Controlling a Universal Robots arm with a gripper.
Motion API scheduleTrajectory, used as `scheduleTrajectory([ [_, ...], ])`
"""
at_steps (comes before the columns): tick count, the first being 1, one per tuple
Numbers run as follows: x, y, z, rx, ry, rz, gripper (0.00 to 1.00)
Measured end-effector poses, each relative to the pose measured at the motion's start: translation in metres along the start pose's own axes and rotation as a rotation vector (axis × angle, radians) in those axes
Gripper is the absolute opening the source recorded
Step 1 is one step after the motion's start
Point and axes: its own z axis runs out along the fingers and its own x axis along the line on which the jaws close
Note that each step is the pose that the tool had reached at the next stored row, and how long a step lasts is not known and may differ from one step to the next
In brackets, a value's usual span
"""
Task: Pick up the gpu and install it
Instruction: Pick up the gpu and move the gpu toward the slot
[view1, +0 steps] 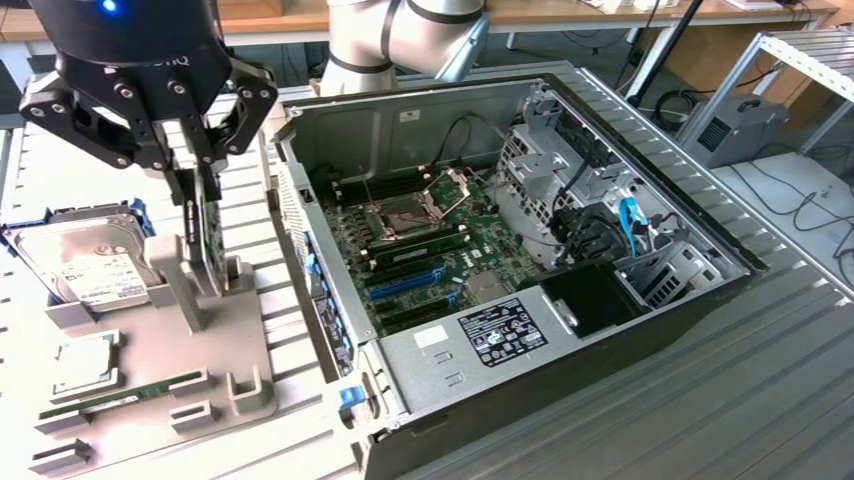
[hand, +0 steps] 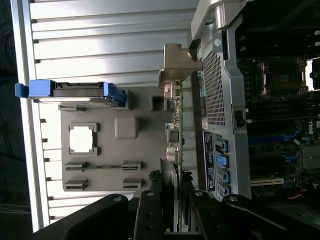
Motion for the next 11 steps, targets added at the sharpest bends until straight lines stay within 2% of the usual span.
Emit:
scheduleTrajectory([
  [11, -0.0071, 0.0005, 0.0002, 0.0029, -0.0002, 0.000, 0.26],
])
